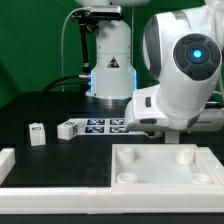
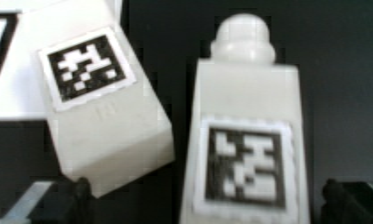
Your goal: Assemble one leg
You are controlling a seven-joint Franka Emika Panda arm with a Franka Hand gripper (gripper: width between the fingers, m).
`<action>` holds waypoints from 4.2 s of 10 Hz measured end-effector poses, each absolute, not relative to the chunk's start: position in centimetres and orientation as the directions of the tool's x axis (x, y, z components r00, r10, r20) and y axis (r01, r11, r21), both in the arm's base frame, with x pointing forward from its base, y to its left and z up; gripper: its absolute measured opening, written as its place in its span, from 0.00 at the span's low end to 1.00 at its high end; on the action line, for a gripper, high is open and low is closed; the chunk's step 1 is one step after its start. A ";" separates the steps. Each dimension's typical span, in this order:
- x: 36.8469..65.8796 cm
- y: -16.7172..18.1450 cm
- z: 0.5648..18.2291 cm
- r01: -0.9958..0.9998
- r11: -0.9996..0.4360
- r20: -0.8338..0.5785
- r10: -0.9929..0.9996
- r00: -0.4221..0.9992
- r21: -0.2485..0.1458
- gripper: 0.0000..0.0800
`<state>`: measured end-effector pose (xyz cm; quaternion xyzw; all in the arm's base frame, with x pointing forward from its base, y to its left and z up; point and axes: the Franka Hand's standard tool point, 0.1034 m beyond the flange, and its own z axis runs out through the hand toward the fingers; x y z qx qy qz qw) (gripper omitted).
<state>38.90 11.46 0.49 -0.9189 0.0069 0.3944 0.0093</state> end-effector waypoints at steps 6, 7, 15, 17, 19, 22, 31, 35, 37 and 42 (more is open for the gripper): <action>38.8 11.5 0.4 -0.015 -1.000 -0.757 -0.001 0.653 -0.012 0.81; 38.8 11.5 0.4 -0.015 -1.000 -0.757 0.000 0.653 -0.013 0.81; 38.8 12.2 0.5 -0.012 -1.000 -0.757 0.010 0.653 -0.023 0.56; 38.8 12.2 0.5 -0.012 -1.000 -0.757 0.010 0.653 -0.023 0.36; 38.8 12.2 0.5 -0.012 -1.000 -0.757 0.010 0.653 -0.023 0.36; 38.8 12.2 0.5 -0.012 -1.000 -0.757 0.010 0.653 -0.023 0.36; 41.4 11.9 7.0 0.007 -1.000 -0.726 0.026 0.687 -0.029 0.36; 43.9 11.6 7.1 0.013 -0.998 -0.389 0.033 0.921 -0.053 0.36; 46.5 11.5 8.9 0.028 -0.997 -0.252 0.044 0.967 -0.068 0.36; 48.4 12.1 9.7 0.061 -0.994 0.189 0.043 0.981 -0.088 0.36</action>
Offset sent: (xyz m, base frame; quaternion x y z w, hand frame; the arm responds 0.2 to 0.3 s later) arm 0.0000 0.0000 0.0000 0.0000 0.0000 0.0000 1.0000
